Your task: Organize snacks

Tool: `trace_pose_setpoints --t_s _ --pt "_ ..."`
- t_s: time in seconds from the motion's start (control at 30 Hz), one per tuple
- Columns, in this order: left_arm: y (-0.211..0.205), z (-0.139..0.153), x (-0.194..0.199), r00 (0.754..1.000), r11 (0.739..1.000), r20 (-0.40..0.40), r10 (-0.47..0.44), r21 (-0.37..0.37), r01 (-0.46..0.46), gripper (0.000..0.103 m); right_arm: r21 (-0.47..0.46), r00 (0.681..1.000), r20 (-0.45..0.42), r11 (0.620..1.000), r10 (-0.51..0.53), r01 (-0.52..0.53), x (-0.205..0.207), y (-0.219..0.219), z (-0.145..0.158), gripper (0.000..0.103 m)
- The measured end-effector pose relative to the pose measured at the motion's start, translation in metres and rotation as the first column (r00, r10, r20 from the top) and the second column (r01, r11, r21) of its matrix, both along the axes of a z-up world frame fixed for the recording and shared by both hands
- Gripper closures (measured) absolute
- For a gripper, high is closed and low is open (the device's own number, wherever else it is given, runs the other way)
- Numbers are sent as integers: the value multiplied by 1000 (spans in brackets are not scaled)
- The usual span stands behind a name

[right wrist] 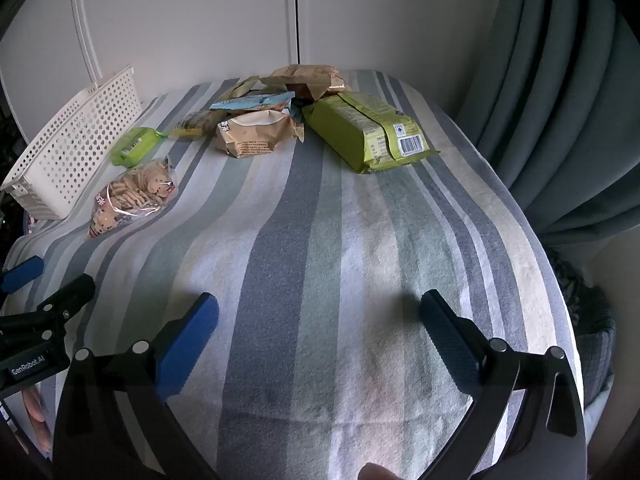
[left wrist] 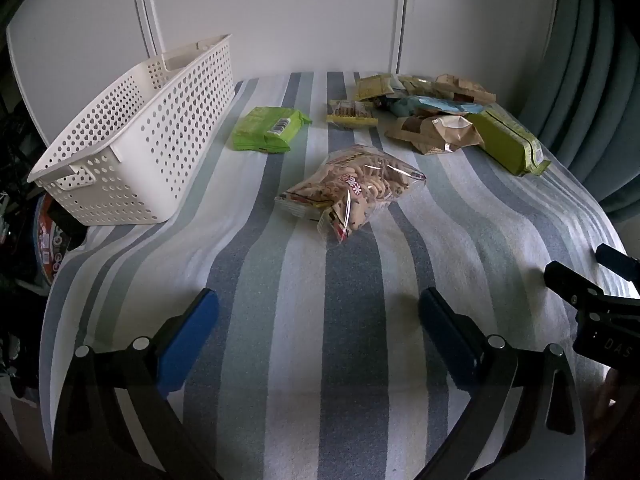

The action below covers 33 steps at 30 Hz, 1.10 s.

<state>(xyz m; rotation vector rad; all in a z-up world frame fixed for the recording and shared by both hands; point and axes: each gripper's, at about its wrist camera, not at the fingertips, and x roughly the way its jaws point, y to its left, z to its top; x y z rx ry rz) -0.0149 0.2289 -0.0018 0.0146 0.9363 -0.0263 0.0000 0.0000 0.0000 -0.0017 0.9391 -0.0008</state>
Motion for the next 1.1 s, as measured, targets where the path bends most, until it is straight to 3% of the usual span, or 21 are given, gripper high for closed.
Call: trace_pose_setpoints --t_s 1.1 --pt "1 0 0 1000 1000 1 0 -3 0 2 8 1000 -2 1000 0 0 2 0 -2 5"
